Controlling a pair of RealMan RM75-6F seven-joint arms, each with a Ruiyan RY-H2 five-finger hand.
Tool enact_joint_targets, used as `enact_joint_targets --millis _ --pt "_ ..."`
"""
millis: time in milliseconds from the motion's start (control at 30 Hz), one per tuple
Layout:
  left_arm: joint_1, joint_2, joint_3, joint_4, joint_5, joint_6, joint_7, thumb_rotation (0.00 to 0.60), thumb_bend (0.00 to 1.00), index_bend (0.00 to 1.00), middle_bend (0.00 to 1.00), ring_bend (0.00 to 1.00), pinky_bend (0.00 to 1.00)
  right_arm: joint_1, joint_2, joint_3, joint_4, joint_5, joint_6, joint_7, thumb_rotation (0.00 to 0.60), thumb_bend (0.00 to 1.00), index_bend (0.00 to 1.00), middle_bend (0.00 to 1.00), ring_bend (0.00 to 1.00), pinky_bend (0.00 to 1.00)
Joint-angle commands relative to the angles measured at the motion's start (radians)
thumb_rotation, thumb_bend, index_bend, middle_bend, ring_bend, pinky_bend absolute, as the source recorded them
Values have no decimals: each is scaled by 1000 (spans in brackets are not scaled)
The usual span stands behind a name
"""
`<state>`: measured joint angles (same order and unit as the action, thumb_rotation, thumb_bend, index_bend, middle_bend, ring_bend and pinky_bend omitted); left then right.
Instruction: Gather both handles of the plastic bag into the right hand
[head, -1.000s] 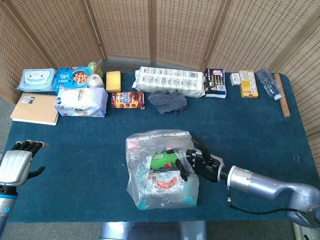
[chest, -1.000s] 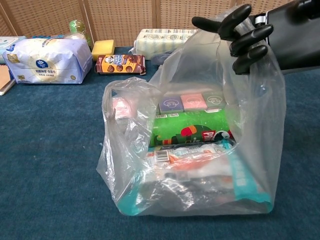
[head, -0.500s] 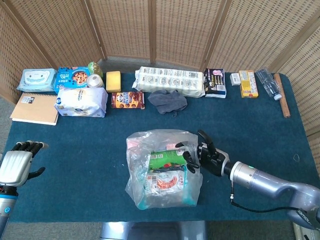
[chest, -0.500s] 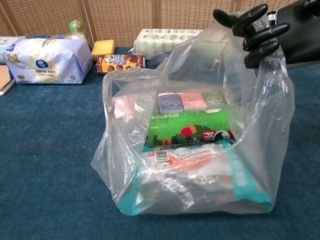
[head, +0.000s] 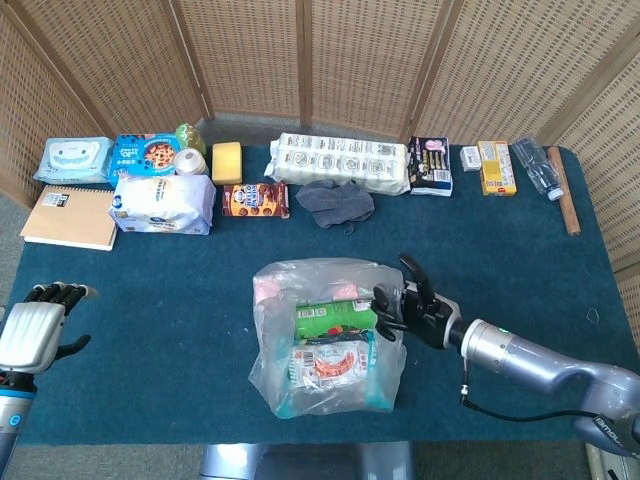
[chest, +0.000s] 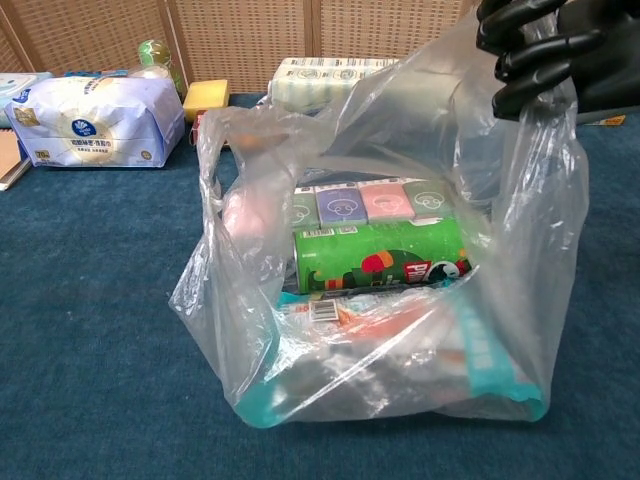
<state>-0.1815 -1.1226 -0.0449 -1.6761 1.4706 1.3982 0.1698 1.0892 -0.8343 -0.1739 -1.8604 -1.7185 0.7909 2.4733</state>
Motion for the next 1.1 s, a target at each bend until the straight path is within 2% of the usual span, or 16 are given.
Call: enact_joint_targets --millis 33,100,267,467,633,767,933,1100 --pt "0 -1 -1 1 0 1 -1 600 130 327 381 297 268 -10 18 11 -2 13 25 23 134 173 694 796 910 784" --pt "0 -4 -1 2 2 4 -1 600 130 328 381 297 268 -15 32 17 -5 21 32 21 161 173 694 796 911 807" --pt "-6 -6 -3 2 7 0 -1 600 130 327 381 297 268 -30 53 32 -22 34 48 46 167 172 679 773 884 825" --pt "-24 -12 -17 6 35 10 3 600 131 328 381 297 267 -52 65 55 -40 54 69 77 180 173 583 714 798 809" --pt "-53 -36 -41 38 103 46 -27 600 142 327 382 297 267 -70 68 75 -50 76 68 74 210 174 544 683 775 803" --pt "-93 -47 -58 62 157 52 -103 600 150 327 382 297 268 -74 62 100 -61 122 30 57 216 175 529 654 748 799" --pt "-142 -50 -80 75 219 61 -139 600 151 327 382 297 268 -91 56 125 -72 121 30 36 217 175 487 609 698 740" --pt "-188 -50 -91 68 264 52 -156 600 151 327 381 297 268 -127 32 139 -62 80 88 -22 217 175 472 575 642 622"
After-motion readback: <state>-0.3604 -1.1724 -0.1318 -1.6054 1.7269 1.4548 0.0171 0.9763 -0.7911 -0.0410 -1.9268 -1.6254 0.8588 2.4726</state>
